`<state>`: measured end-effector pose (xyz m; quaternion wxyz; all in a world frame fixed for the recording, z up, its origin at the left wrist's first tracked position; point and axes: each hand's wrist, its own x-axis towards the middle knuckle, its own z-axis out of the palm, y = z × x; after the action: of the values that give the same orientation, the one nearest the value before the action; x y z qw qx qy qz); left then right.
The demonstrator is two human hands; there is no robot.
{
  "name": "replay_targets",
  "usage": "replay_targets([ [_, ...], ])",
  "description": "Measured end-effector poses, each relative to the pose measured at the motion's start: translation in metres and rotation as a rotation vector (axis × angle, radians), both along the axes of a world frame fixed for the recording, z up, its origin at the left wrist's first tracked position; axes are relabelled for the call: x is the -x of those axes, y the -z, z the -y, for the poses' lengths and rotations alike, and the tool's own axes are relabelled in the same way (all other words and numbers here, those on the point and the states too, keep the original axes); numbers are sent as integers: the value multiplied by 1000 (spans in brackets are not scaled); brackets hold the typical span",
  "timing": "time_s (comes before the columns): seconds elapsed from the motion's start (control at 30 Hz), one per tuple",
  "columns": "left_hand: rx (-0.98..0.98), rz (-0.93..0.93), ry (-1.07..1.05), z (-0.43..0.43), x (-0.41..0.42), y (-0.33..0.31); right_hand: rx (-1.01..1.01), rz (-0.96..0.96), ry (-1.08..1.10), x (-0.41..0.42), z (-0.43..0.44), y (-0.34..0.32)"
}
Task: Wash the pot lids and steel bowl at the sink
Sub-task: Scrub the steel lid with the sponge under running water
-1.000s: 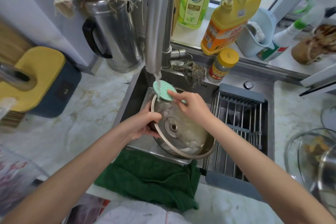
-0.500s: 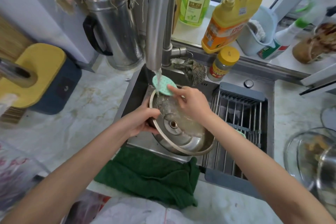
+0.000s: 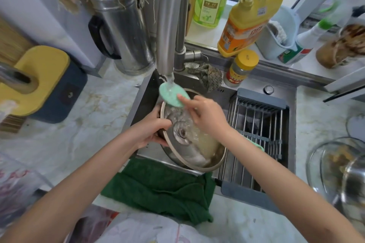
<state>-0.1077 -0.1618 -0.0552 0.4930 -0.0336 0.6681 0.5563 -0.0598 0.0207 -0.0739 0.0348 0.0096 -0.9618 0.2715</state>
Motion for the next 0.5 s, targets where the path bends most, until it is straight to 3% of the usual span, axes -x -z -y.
replay_targets([
  [0.07, -1, 41, -12, -2, -3, -1, -34, 9, 106, 7, -5, 0],
  [0.2, 18, 18, -31, 1, -1, 1, 69, 18, -144, -18, 17, -5],
  [0.37, 11, 51, -40, -3, -6, -2, 77, 176, 184, 12, -4, 6],
  [0.5, 5, 21, -88, 5, -3, -1, 273, 90, -3, -9, 33, -1],
])
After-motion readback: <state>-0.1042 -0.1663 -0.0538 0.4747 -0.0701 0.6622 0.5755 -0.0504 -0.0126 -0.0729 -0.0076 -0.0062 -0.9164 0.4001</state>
